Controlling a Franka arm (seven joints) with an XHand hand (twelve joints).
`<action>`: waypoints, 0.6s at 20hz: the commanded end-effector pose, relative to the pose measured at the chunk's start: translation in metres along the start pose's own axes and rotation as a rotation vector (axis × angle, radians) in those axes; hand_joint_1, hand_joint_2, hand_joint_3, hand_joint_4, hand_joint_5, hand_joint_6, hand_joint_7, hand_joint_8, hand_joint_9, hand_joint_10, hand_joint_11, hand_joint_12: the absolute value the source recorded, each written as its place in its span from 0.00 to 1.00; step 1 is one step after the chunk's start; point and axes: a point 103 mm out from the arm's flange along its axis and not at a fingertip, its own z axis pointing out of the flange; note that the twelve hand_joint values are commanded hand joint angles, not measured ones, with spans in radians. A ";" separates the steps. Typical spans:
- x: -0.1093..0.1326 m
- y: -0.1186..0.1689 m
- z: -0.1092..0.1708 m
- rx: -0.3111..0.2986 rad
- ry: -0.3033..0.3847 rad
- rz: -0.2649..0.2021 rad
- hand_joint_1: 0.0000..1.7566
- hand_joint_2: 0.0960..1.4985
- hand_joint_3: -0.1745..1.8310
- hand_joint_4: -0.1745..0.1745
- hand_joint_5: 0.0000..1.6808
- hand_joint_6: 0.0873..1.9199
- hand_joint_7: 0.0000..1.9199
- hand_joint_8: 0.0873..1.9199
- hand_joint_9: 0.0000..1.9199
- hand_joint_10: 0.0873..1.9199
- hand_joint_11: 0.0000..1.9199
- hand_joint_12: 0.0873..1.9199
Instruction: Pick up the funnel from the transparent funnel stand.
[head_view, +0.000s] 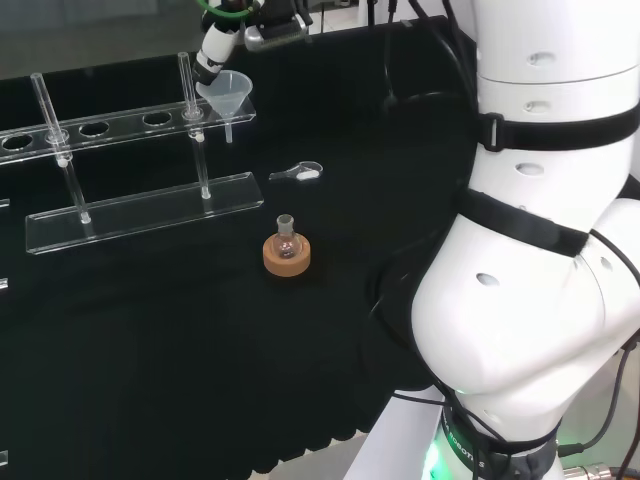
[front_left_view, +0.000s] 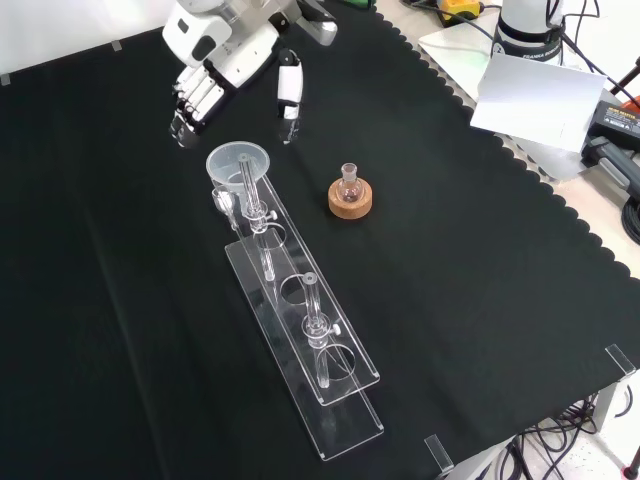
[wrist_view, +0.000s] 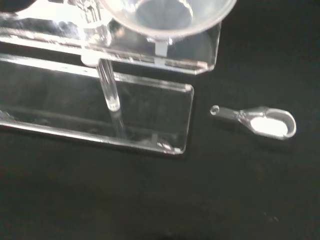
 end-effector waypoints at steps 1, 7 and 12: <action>-0.001 0.005 0.006 0.024 -0.017 0.014 0.36 0.55 0.00 0.37 0.02 0.00 0.00 0.00 0.00 0.33 0.04 0.82; 0.006 0.010 0.010 0.012 -0.050 -0.003 0.40 0.53 0.00 0.36 0.00 0.00 0.00 0.00 0.00 0.36 0.08 0.81; 0.010 0.018 0.016 0.037 -0.064 -0.010 0.42 0.53 0.00 0.36 0.00 0.00 0.00 0.00 0.00 0.38 0.09 0.80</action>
